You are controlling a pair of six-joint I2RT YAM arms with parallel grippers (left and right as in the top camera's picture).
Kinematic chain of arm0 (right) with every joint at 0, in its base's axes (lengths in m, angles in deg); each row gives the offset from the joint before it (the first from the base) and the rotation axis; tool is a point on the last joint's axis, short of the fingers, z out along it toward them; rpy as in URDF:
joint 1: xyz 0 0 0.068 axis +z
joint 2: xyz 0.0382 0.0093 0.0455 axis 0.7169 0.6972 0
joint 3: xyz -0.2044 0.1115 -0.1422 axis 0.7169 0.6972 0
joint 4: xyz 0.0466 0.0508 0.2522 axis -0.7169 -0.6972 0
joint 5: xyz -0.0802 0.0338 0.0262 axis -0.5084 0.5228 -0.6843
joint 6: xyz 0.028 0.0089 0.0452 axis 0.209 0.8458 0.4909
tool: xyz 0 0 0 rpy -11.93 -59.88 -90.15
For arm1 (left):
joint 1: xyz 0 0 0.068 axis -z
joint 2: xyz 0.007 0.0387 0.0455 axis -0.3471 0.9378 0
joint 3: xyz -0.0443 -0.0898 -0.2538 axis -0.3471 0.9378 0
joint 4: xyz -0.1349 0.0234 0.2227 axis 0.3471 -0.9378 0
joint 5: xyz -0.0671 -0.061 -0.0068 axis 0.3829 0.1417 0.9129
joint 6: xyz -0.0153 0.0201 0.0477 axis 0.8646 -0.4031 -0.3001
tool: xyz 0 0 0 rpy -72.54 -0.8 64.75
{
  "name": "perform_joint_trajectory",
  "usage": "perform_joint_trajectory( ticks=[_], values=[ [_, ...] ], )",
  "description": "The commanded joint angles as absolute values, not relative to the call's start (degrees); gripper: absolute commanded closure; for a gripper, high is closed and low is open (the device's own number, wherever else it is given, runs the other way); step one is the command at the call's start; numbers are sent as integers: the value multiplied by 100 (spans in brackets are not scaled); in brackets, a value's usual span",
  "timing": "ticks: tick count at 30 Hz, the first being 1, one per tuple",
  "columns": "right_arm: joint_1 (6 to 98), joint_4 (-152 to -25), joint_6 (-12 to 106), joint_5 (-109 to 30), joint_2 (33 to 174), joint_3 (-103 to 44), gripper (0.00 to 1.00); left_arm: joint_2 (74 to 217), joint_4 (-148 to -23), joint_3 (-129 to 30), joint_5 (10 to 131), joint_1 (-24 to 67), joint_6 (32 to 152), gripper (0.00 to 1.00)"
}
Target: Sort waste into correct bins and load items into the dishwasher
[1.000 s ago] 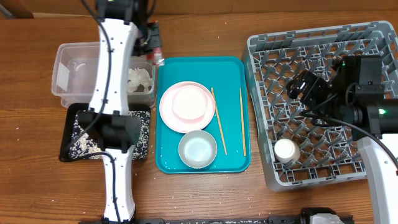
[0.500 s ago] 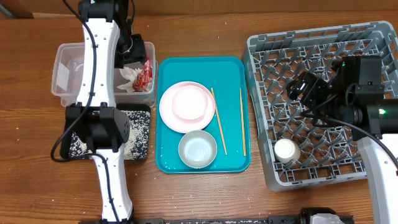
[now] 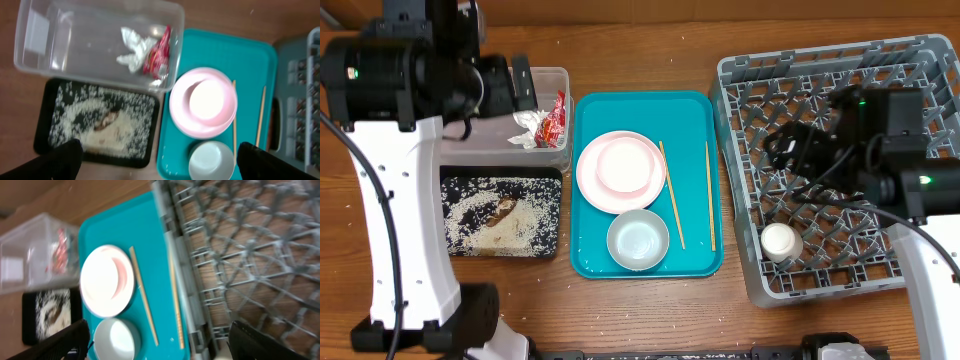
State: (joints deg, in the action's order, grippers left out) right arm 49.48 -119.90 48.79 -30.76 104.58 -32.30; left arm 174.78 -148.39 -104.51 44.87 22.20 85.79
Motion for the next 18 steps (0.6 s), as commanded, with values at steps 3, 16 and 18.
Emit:
perform_joint_trajectory(
  ticks=[3,16,18],
  values=[
    [5611,-11865,4616,-3043,10705,-3278,9,16499,-14848,-9408,3621,2257,8970,0],
    [5886,-11373,4638,-3480,11073,-3280,0,15764,-14846,-8945,3267,2257,9162,0],
    [5886,-11354,4636,-3480,11073,-3278,0,15791,-14846,-8945,3265,2257,9162,0]
  ],
)
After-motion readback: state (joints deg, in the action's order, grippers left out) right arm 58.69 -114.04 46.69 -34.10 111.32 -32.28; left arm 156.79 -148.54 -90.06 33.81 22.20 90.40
